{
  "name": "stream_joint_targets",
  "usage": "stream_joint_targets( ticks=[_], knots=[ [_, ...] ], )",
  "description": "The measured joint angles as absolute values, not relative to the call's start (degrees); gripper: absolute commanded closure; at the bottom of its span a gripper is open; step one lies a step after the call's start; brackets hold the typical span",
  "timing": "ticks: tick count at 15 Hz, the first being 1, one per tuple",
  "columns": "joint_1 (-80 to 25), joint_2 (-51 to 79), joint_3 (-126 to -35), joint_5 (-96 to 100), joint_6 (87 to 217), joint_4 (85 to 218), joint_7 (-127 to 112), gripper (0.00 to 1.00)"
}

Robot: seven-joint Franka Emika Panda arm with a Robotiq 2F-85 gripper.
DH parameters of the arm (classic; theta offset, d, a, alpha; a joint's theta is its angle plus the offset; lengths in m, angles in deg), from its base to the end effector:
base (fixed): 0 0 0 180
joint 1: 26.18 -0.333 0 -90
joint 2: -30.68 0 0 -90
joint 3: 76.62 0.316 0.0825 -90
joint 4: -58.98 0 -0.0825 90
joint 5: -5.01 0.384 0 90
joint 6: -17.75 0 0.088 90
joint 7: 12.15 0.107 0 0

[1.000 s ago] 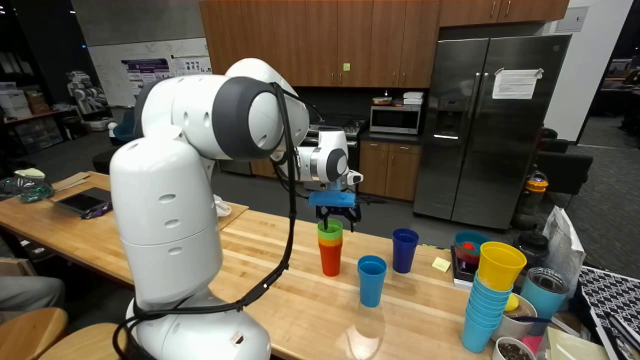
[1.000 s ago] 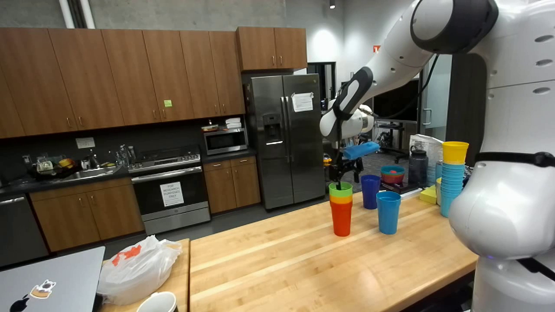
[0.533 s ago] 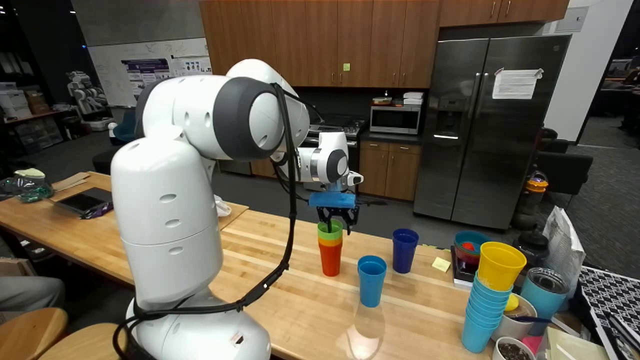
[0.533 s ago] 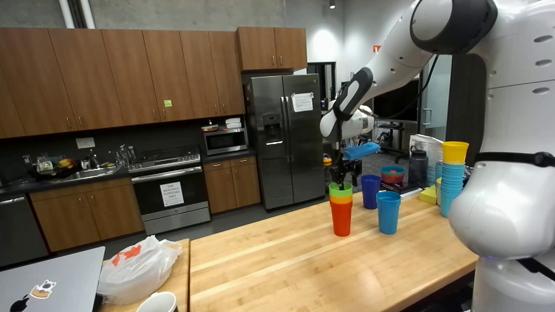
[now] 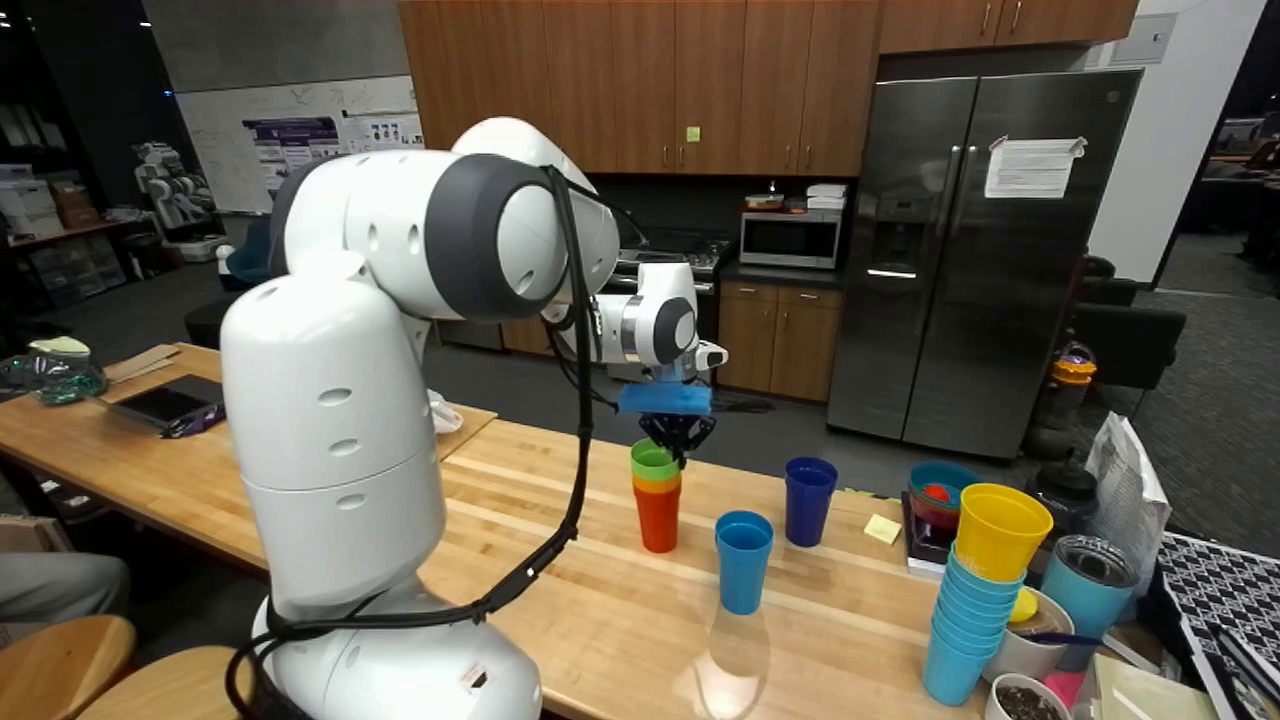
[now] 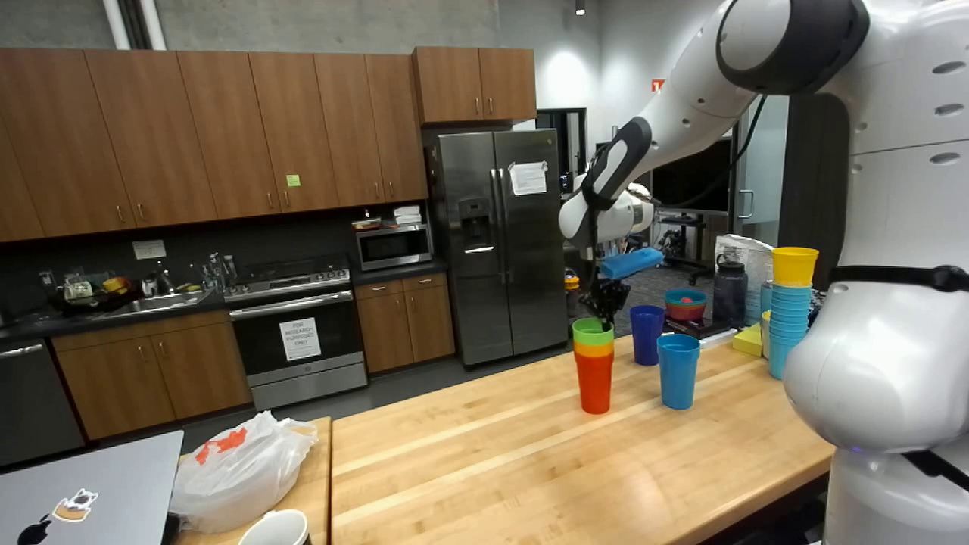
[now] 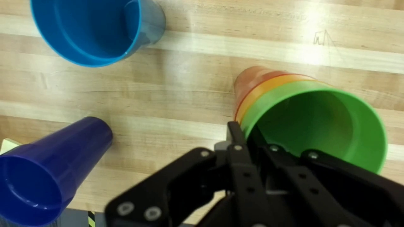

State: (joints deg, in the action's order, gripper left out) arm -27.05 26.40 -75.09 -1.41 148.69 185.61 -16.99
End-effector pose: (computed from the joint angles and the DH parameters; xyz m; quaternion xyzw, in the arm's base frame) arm 0.5379 0.0199 0.3460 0.9942 0.0996 -0.0006 0.0413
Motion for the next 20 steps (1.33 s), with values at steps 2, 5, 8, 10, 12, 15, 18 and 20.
stream_joint_targets(
  ticks=[2, 5, 8, 10, 12, 15, 18, 20],
  knots=[
    [-27.02, 27.07, -75.21, -1.45, 148.72, 185.52, -16.99, 0.99],
    [-26.71, 28.77, -75.68, -1.51, 148.73, 185.54, -16.99, 0.99],
    [-26.32, 30.56, -76.11, -1.51, 148.73, 185.58, -17.0, 0.99],
    [-26.13, 31.55, -76.31, -1.51, 148.73, 185.6, -17.0, 0.99],
    [-25.88, 32.64, -76.57, -1.57, 148.74, 185.58, -17.01, 0.99],
    [-25.36, 34.73, -77.08, -1.98, 148.72, 185.53, -17.04, 0.99],
    [-24.61, 37.08, -77.47, -3.59, 148.68, 185.42, -17.04, 0.99],
    [-24.17, 38.43, -77.68, -4.93, 148.67, 185.09, -17.03, 0.99]
  ],
)
